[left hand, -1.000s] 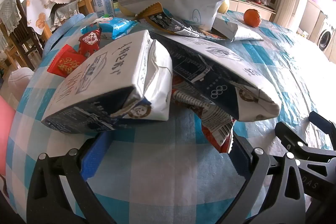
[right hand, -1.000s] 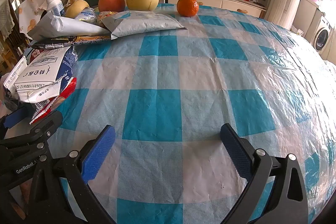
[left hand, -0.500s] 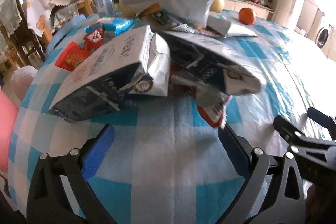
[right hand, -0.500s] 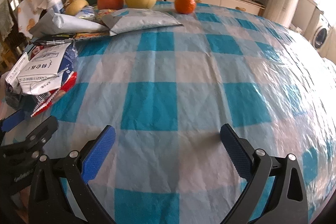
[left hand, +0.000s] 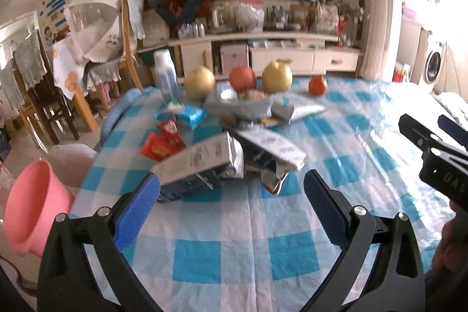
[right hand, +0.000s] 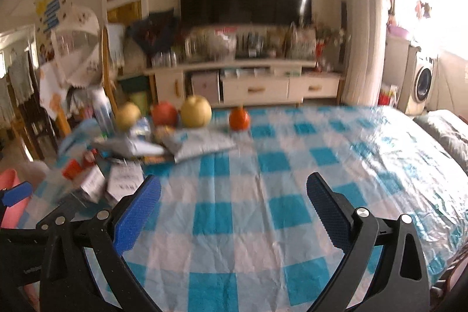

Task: Collect trash

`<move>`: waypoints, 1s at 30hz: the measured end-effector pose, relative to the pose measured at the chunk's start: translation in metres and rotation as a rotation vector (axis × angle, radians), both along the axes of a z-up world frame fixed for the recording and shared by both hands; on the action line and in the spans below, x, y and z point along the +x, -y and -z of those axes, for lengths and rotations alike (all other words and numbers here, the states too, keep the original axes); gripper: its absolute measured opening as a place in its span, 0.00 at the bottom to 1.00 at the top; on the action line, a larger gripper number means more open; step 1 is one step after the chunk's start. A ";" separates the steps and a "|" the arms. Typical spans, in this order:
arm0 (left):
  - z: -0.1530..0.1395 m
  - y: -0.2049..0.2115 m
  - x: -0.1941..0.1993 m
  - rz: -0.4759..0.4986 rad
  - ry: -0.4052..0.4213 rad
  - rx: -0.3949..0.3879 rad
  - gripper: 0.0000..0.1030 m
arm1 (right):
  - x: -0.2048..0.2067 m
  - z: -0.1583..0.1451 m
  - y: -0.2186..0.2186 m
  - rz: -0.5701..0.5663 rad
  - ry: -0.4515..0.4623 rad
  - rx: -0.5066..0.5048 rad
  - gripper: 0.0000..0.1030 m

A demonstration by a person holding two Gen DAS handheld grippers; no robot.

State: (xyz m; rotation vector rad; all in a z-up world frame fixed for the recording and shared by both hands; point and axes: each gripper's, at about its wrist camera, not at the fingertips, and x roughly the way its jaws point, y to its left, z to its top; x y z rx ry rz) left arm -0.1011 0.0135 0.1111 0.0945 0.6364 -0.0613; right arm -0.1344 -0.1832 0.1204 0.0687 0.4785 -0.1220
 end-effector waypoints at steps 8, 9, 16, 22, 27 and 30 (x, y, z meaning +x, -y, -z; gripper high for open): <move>-0.041 -0.009 -0.037 0.001 0.097 -0.019 0.96 | -0.029 -0.027 -0.016 -0.024 0.082 -0.022 0.96; -0.047 -0.012 -0.042 0.001 0.109 -0.020 0.96 | -0.032 -0.029 -0.018 -0.027 0.086 -0.028 0.96; -0.064 -0.026 -0.057 -0.010 0.144 -0.037 0.96 | -0.048 -0.040 -0.032 -0.036 0.140 -0.053 0.96; -0.072 -0.036 -0.064 -0.025 0.167 -0.056 0.96 | -0.055 -0.045 -0.043 -0.057 0.163 -0.079 0.96; -0.074 -0.041 -0.066 -0.039 0.184 -0.066 0.96 | -0.059 -0.047 -0.050 -0.069 0.172 -0.101 0.96; -0.074 -0.045 -0.065 -0.050 0.188 -0.077 0.96 | -0.061 -0.048 -0.053 -0.069 0.183 -0.125 0.96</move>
